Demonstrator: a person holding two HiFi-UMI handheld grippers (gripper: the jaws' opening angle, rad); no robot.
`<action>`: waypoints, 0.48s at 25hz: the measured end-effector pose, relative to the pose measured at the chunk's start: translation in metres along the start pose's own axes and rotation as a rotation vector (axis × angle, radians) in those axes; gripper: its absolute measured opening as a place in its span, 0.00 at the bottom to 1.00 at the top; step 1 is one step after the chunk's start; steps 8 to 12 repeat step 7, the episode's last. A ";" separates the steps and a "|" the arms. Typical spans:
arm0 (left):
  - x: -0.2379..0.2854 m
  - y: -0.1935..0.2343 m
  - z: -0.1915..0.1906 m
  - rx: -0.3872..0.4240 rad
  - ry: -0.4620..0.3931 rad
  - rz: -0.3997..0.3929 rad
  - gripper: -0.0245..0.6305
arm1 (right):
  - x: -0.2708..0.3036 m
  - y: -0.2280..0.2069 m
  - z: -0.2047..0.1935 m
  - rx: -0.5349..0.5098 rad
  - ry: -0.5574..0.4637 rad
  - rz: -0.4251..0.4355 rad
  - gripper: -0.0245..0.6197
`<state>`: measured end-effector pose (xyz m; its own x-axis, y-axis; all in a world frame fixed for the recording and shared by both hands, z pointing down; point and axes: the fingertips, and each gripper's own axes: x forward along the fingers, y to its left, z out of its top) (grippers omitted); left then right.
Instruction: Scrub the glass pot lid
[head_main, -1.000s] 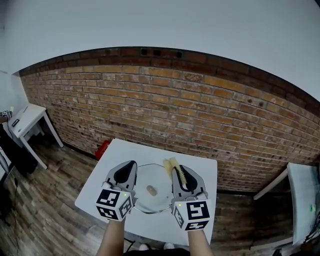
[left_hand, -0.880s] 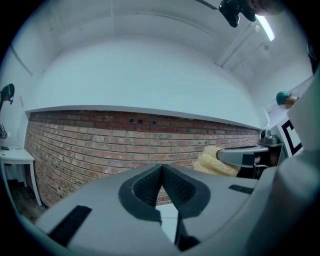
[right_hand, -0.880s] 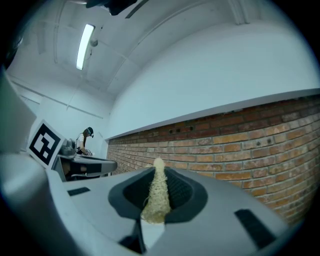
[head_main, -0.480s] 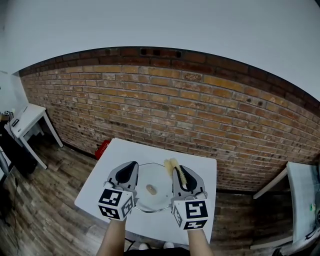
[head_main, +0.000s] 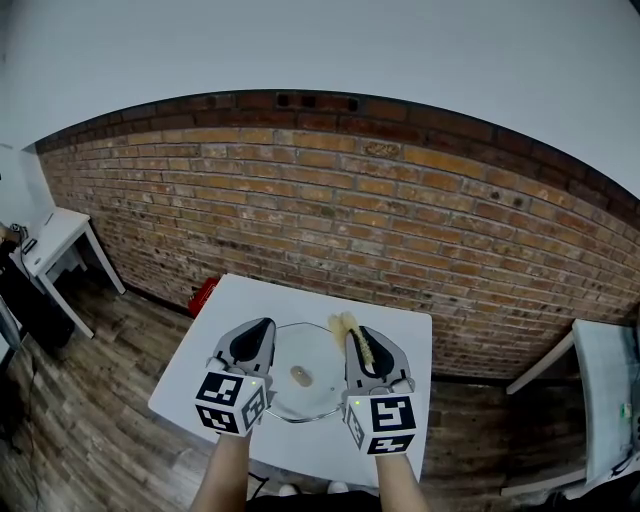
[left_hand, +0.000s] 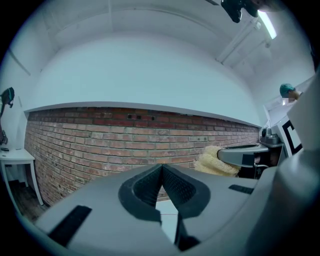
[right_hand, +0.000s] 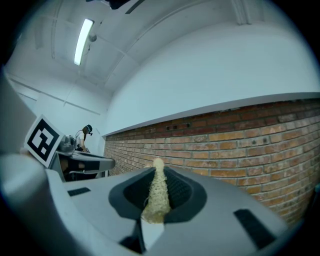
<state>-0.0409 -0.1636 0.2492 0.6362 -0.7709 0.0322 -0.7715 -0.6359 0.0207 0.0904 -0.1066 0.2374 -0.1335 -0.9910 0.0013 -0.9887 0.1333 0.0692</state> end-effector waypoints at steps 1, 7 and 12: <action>0.000 0.000 0.000 0.002 0.001 0.000 0.06 | 0.000 0.000 0.000 -0.001 0.000 0.001 0.13; 0.003 -0.001 0.004 0.008 -0.001 -0.001 0.06 | 0.002 -0.004 0.001 -0.006 0.000 0.001 0.13; 0.003 -0.001 0.004 0.008 -0.001 -0.001 0.06 | 0.002 -0.004 0.001 -0.006 0.000 0.001 0.13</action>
